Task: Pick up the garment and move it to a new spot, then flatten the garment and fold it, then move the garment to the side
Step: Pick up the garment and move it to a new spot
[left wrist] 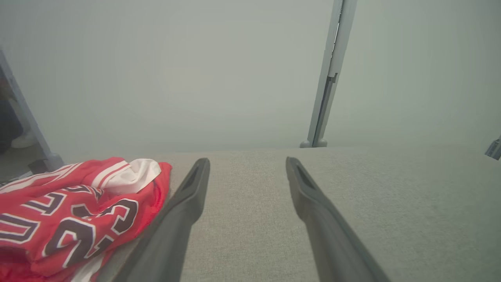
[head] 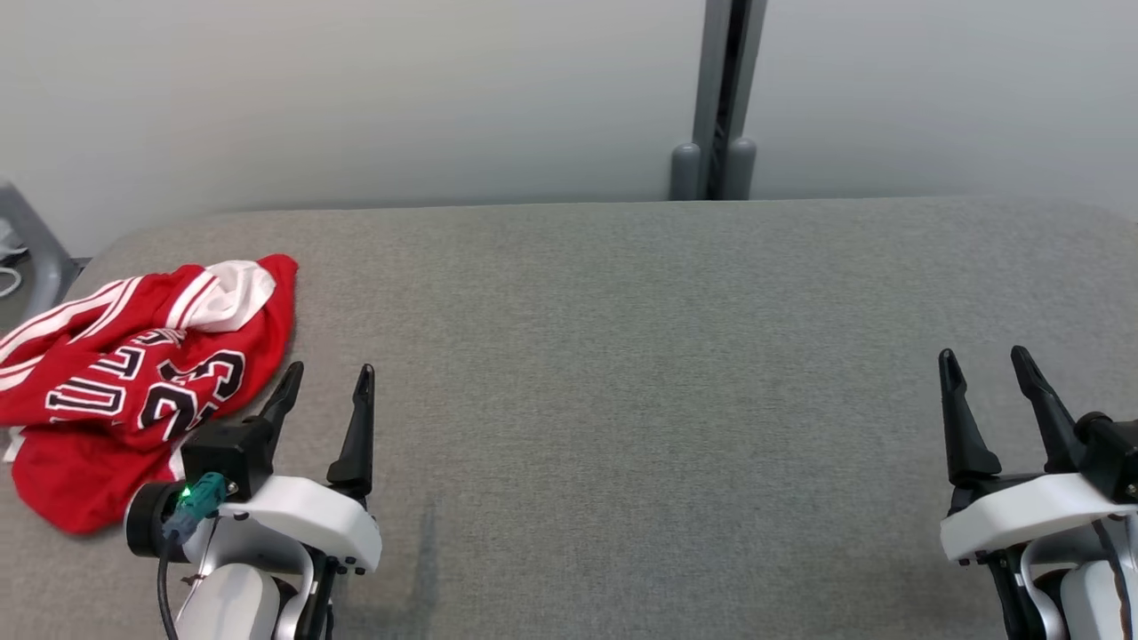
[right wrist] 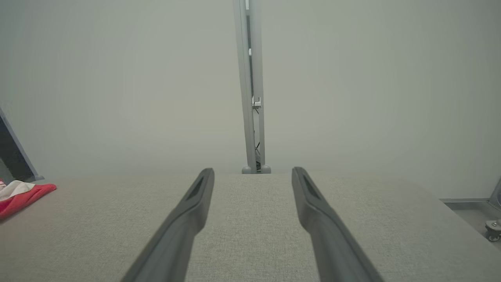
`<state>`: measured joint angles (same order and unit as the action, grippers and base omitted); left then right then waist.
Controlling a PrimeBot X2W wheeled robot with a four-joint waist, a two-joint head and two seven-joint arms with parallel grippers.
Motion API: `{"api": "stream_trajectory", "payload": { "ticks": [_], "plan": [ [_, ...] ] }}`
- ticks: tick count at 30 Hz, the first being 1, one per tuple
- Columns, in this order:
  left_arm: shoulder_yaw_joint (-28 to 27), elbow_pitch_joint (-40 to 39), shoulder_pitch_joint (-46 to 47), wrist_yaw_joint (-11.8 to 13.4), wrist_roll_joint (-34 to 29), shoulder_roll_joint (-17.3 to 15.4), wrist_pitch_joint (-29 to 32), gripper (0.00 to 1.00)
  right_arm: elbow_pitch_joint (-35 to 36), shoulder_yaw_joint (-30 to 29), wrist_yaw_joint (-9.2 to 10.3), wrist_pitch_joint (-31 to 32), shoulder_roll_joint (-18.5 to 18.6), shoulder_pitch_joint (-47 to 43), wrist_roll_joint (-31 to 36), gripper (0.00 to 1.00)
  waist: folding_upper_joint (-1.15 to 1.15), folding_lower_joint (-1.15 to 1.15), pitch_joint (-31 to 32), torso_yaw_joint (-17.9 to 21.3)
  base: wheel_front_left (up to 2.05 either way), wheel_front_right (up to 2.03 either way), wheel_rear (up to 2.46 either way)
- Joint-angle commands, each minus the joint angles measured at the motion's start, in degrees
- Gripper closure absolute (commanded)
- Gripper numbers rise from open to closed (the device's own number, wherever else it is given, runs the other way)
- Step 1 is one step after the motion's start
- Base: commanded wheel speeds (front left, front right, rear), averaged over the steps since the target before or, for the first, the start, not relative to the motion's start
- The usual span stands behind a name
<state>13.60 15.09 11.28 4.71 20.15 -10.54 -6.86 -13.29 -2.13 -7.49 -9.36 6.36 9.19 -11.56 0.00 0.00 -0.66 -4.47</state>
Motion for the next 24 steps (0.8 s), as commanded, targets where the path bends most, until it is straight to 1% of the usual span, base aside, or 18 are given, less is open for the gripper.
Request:
{"api": "stream_trajectory", "payload": {
  "ticks": [1,15,19,24],
  "plan": [
    [-0.5,-0.2,1.1,0.4,0.4,-0.4,-0.4,0.0,0.5,-0.1,0.0,-0.1,0.4,0.5,0.3,0.0,0.0,0.0,-0.4,-2.0,0.0,0.0,0.0],
    [-3.2,0.7,1.1,1.9,2.2,-1.1,-2.7,0.0,5.2,2.1,0.0,1.5,0.4,1.5,0.9,0.0,0.0,0.0,-1.6,-17.5,0.0,0.0,0.0],
    [-3.7,1.0,0.9,2.4,2.4,-1.3,-3.5,0.0,5.6,3.0,0.01,2.1,0.4,2.1,0.7,0.0,0.0,0.0,-2.1,-20.3,0.0,0.0,0.0],
    [-4.0,1.2,0.8,2.4,3.0,-1.1,-4.2,0.0,5.5,3.4,0.01,2.1,0.4,2.2,0.6,0.0,0.0,0.0,-2.5,-21.9,0.0,0.0,0.0]
  ]
}}
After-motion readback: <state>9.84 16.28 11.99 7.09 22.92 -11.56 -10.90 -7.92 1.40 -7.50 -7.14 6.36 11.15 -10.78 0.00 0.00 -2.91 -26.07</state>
